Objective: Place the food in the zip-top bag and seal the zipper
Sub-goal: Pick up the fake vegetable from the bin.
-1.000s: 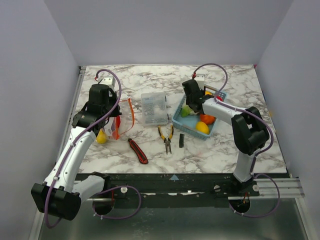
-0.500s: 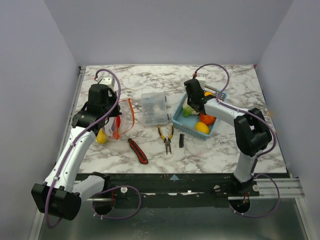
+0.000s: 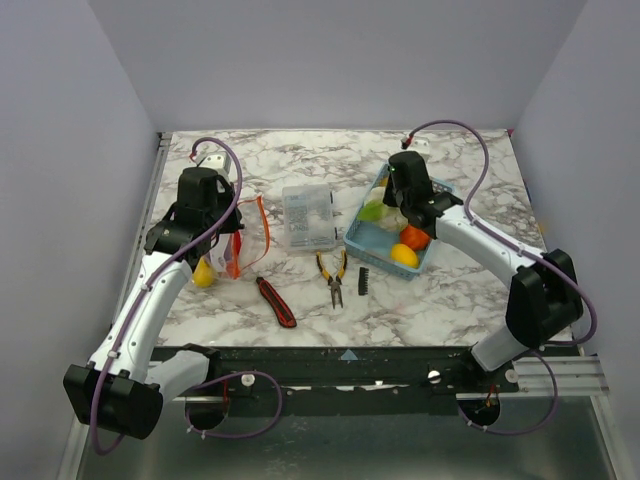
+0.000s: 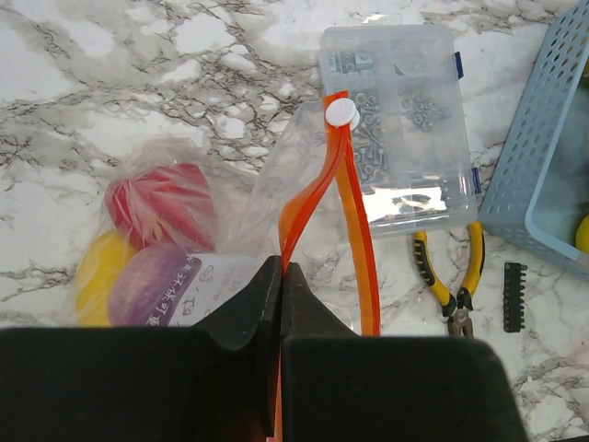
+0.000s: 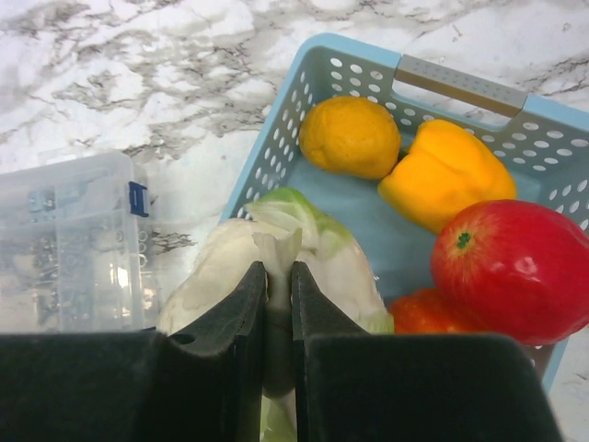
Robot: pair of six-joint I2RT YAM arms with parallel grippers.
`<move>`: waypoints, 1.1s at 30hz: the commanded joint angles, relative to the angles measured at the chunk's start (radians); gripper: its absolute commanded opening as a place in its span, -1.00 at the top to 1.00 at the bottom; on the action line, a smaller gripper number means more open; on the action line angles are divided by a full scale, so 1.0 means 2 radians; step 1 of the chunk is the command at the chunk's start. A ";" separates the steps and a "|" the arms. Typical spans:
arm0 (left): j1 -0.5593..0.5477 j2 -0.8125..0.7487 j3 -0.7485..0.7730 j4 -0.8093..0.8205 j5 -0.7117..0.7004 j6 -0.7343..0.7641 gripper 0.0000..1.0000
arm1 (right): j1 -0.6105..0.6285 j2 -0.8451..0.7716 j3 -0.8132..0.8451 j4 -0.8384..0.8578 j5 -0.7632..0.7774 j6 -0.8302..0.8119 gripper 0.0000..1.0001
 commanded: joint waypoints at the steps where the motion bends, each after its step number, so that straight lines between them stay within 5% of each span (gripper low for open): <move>1: 0.004 -0.003 -0.006 0.013 0.013 -0.003 1.00 | 0.003 -0.025 -0.005 0.006 -0.012 0.009 0.99; 16: 0.005 -0.002 -0.007 0.013 0.029 -0.004 1.00 | 0.002 -0.081 -0.025 0.004 -0.052 0.032 0.99; 33: 0.025 -0.001 -0.015 0.031 0.100 -0.016 1.00 | 0.092 -0.089 -0.010 0.199 -0.318 0.145 0.99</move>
